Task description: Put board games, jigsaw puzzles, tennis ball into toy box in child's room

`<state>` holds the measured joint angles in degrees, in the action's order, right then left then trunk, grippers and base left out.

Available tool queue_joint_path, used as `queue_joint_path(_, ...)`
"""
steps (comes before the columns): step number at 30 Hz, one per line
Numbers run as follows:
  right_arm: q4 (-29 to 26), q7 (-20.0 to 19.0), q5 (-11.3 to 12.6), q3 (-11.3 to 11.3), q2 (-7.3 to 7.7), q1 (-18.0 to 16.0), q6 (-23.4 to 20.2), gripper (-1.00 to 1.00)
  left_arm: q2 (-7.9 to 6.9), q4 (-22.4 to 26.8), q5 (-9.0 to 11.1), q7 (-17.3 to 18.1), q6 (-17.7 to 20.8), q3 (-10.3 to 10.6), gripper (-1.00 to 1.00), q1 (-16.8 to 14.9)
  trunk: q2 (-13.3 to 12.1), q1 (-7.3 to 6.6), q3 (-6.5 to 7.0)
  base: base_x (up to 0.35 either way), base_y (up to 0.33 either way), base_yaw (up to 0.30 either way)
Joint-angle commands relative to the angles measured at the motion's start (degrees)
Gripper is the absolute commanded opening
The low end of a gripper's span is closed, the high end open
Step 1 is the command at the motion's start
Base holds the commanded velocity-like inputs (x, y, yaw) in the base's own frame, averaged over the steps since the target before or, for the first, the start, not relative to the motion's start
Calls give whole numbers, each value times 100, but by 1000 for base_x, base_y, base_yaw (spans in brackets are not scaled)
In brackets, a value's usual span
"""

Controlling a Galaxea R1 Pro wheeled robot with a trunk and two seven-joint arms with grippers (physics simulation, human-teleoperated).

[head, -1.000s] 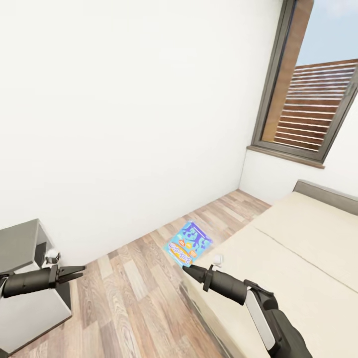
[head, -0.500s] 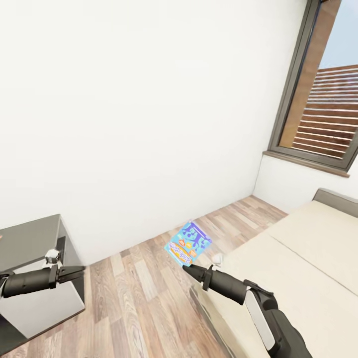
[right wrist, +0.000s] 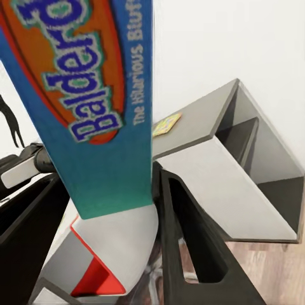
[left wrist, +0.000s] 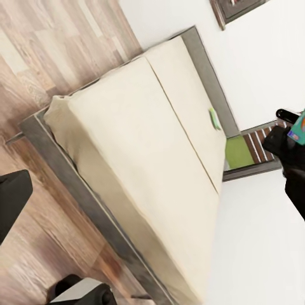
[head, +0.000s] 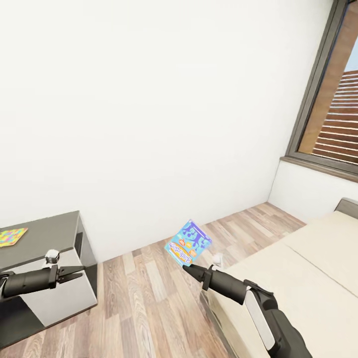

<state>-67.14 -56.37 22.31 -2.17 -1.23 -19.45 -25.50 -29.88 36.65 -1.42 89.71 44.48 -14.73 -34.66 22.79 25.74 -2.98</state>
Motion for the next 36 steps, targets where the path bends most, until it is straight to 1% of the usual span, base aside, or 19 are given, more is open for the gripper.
queue_joint_path(1, 0, 0, 44, -2, 0, -5, -54, -100, 0, 0, -17, 29, 61, -4, 100, -6, 12, 4, -5, 0, 0, 198)
queue_joint_path(6, 0, 54, 40, -2, 0, -2, -136, -100, 0, 0, -17, 29, 61, -4, 100, -6, 12, 4, 25, 0, 0, 169)
queue_joint_path(11, 0, 118, 39, 4, 0, -4, -167, -100, 0, 0, -17, 29, 61, -4, 100, -6, 12, 4, 31, 0, 0, 62)
queue_joint_path(14, 0, 148, 41, 0, 0, -5, -176, -100, 0, 0, -17, 29, 61, -4, 100, -6, 12, 4, 32, 0, 0, 197)
queue_joint_path(20, 0, 237, 43, -2, 0, -4, -191, -100, 0, 0, -17, 29, 61, -4, 100, -6, 12, 4, 32, 0, 0, 268)
queue_joint_path(36, 8, 258, 37, -2, -1, -6, -271, -100, 0, 0, -14, 29, 61, -4, 100, -6, 12, 4, 32, 0, 0, 289)
